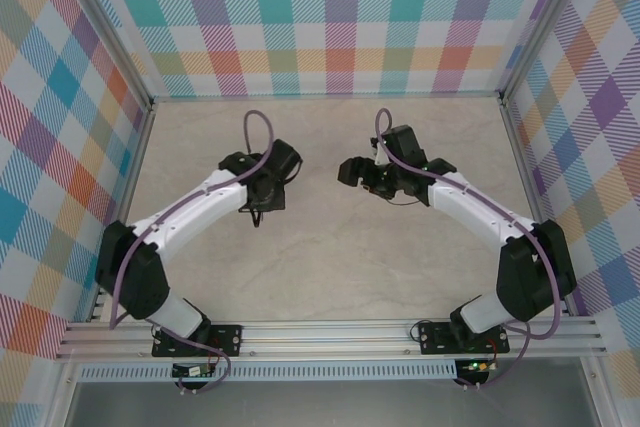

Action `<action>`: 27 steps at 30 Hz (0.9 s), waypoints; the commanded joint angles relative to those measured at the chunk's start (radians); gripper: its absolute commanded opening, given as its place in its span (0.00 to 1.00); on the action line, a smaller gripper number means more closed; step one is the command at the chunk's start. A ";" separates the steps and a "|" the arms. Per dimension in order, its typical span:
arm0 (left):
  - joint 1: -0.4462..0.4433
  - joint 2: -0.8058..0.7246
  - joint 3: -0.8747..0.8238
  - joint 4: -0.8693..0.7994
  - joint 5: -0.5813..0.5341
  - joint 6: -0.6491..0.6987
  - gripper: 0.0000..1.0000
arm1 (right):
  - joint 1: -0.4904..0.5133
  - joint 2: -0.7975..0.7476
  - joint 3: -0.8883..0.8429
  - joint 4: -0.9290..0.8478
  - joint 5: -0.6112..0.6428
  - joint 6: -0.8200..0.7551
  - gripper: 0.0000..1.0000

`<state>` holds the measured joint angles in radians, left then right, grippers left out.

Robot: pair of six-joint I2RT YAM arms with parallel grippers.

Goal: Fold a paper plane with a square sheet of paper (pick it up from the middle)

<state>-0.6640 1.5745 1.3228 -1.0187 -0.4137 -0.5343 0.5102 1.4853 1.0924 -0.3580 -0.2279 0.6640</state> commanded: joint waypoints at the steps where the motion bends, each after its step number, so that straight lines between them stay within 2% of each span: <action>1: -0.052 0.092 0.055 -0.192 -0.270 -0.029 0.05 | -0.002 -0.037 -0.029 -0.046 0.102 -0.017 0.82; 6: -0.118 0.241 0.105 -0.179 -0.261 -0.045 0.09 | -0.002 -0.083 -0.066 -0.072 0.201 0.009 0.82; 11: -0.156 0.336 0.135 -0.047 -0.088 -0.029 0.12 | -0.002 -0.114 -0.090 -0.099 0.248 0.017 0.82; 13: -0.158 0.350 0.145 0.007 -0.004 -0.018 0.20 | -0.002 -0.120 -0.096 -0.105 0.254 0.020 0.82; 16: -0.156 0.327 0.141 0.094 0.134 -0.004 0.42 | -0.002 -0.120 -0.098 -0.117 0.260 0.023 0.81; 20: -0.125 0.212 0.093 0.234 0.319 0.000 0.72 | -0.002 -0.115 -0.114 -0.087 0.228 0.014 0.79; 24: -0.044 0.099 0.020 0.318 0.439 -0.024 0.82 | 0.012 -0.080 -0.119 -0.019 0.139 -0.001 0.76; 27: 0.037 0.012 -0.072 0.366 0.467 -0.062 0.88 | 0.080 -0.014 -0.083 -0.002 0.127 -0.001 0.73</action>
<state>-0.6956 1.6608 1.3228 -0.7174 -0.0349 -0.5587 0.5377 1.4162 0.9806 -0.4072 -0.0452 0.6716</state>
